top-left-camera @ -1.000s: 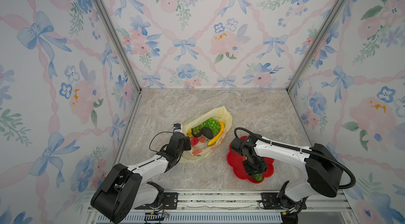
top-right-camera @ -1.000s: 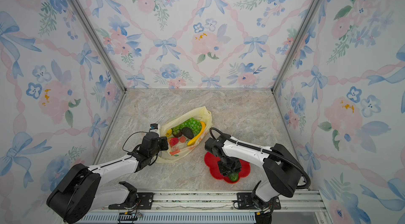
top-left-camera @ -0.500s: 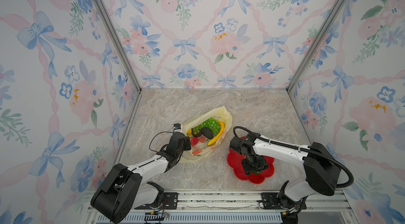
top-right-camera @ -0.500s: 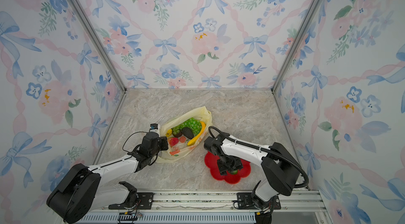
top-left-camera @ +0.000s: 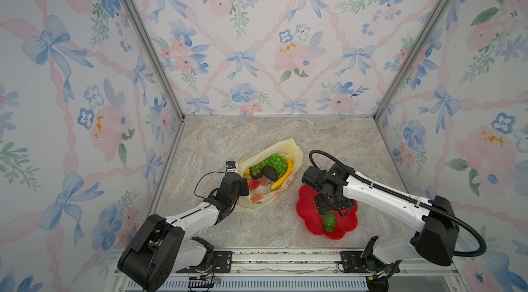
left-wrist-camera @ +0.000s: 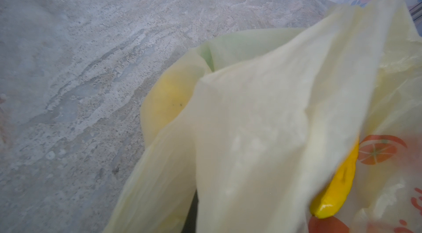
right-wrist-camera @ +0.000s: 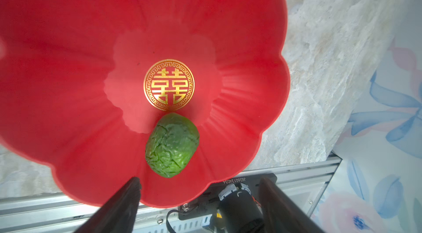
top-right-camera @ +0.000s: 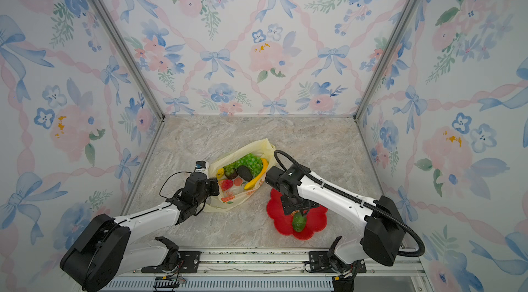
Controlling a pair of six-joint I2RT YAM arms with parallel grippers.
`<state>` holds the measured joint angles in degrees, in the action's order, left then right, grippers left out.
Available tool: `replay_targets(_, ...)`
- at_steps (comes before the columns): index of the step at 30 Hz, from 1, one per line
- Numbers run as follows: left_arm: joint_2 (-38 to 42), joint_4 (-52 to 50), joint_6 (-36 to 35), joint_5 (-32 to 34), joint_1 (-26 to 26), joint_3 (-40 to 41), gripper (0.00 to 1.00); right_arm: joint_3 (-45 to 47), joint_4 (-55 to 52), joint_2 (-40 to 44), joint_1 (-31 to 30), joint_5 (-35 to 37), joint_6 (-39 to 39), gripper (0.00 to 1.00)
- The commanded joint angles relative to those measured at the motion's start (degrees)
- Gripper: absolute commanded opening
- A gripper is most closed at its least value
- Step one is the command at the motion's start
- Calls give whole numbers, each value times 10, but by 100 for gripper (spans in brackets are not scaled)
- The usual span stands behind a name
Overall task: Take fruits out of the plastic bag
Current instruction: Place the fruit on the plate, then pick up the fruit from the plastic bag.
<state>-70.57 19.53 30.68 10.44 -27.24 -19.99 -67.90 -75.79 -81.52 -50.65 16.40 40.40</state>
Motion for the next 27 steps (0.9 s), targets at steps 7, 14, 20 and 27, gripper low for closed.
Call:
replay_targets(7, 12, -7, 3, 3, 0, -2, 6, -109, 110, -40, -47, 7, -10, 76)
replay_targets(14, 21, -9, 11, 7, 1, 0, 6, -178, 235, -138, -66, -28, -26, 70)
replay_targets(20, 26, -12, 13, 8, 3, 3, 6, -228, 308, -228, -60, -53, -34, 67)
replay_targets(27, 28, -13, 14, 5, 5, 4, 6, -278, 349, -306, -45, -86, -61, 60)
